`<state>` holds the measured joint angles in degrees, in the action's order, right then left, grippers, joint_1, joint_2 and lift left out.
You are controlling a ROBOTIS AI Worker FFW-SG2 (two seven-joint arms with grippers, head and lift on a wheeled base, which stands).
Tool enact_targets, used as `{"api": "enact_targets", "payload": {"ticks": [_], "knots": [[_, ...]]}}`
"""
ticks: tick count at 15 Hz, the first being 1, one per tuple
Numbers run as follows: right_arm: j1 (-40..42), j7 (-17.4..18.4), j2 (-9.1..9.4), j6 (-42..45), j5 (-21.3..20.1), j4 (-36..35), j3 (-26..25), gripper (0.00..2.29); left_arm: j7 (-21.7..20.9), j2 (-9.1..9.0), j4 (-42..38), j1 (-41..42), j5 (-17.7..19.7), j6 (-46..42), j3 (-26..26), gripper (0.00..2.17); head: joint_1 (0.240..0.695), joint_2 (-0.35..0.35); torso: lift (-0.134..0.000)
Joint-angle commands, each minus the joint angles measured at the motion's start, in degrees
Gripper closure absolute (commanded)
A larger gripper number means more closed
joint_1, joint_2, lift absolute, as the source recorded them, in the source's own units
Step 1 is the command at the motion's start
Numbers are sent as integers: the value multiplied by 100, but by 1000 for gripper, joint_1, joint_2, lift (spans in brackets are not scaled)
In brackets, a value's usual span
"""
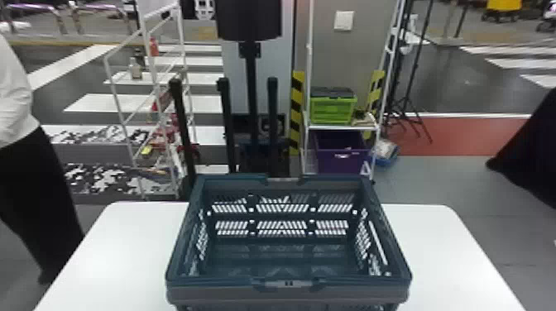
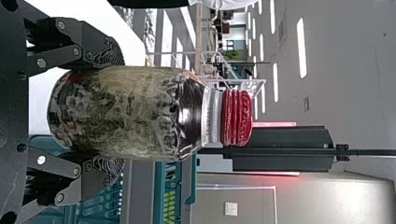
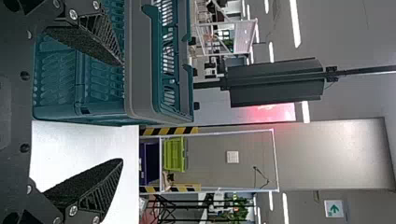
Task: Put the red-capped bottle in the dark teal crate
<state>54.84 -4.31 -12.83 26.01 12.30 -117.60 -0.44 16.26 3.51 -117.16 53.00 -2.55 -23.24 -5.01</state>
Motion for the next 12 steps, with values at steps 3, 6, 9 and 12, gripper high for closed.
{"api": "enact_targets", "payload": {"ticks": [3, 6, 9, 12], "knots": [[0, 0, 0, -14, 0, 0, 0, 154, 0, 0, -9, 0, 0, 0, 0, 1615, 499, 0, 0], [0, 0, 0, 4, 0, 0, 0, 154, 0, 0, -35, 0, 0, 0, 0, 1615, 499, 0, 0], [0, 0, 0, 4, 0, 0, 0, 154, 0, 0, -70, 0, 0, 0, 0, 1615, 499, 0, 0], [0, 0, 9, 4, 0, -9, 9, 154, -26, 18, -448, -61, 0, 316, 141, 1615, 499, 0, 0]]}}
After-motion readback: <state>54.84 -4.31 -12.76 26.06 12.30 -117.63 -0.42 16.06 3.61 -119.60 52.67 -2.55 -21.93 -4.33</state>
